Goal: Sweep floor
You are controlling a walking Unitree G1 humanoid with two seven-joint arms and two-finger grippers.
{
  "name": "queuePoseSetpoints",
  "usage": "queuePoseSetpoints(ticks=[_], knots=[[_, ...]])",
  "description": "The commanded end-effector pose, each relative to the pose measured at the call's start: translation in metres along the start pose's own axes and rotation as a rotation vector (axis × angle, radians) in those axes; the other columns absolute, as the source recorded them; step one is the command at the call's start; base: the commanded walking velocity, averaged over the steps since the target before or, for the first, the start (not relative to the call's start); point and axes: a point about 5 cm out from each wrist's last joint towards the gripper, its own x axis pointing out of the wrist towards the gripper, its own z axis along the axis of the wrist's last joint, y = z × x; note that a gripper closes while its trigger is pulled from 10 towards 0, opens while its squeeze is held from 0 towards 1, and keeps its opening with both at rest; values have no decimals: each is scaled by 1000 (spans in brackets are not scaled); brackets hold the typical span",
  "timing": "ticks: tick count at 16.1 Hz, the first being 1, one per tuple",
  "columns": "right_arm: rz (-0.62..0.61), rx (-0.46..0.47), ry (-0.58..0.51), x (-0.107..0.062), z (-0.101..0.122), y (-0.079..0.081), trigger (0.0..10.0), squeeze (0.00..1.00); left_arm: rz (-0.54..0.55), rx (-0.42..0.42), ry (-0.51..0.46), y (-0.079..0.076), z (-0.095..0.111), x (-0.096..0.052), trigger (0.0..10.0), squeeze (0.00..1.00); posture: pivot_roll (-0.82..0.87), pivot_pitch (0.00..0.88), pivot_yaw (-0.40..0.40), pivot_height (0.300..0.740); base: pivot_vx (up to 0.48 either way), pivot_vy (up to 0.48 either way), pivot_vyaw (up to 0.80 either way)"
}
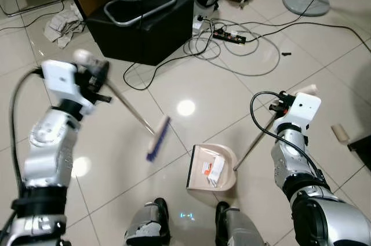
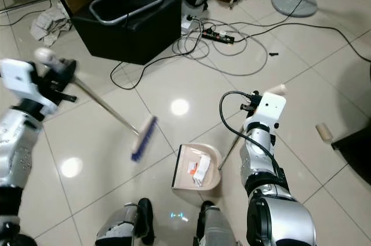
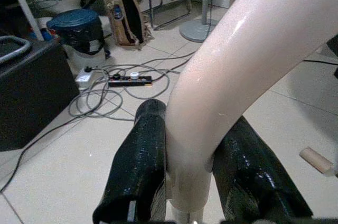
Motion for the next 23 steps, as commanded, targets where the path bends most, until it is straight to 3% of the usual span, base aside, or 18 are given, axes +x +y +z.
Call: queuePoseSetpoints(ticks=[1, 2, 5, 7, 9, 13, 17, 20, 23], knots=[[11, 26, 29, -1, -4, -4, 10000, 0, 58, 27, -8, 9, 0, 0, 10000, 0, 49, 150, 2, 740, 0, 0, 0], [56, 43, 3, 4, 5, 3, 10000, 0, 127, 48, 30, 13, -12, -1, 10000, 0, 37, 134, 2, 740, 0, 0, 0], [168, 23, -109, 12, 29, 18, 10000, 0, 171, 49, 74, 5, -38, -15, 10000, 0, 9, 104, 25, 740, 0, 0, 185], [174, 34, -174, 17, 46, 18, 10000, 0, 158, 39, 73, -5, -44, -16, 10000, 0, 14, 101, 18, 740, 0, 0, 800], [194, 64, -240, 22, 66, 18, 10000, 0, 119, 93, 108, -15, -51, -17, 10000, 0, 18, 103, 17, 740, 0, 0, 800], [190, 149, -184, 29, 82, 13, 10000, 0, 63, 147, 179, -21, -60, -25, 10000, 0, 31, 86, 29, 740, 0, 0, 800], [234, 217, -250, 30, 121, 13, 10000, 0, 139, 193, 209, -18, -69, -52, 10000, 0, 38, 82, 36, 740, 0, 0, 800], [260, 255, -278, 32, 141, 14, 10000, 0, 132, 190, 212, -25, -71, -60, 10000, 0, 46, 90, 34, 740, 0, 0, 800], [295, 284, -286, 33, 165, 15, 10000, 0, 104, 156, 210, -44, -72, -72, 10000, 0, 72, 106, 23, 740, 0, 0, 800]])
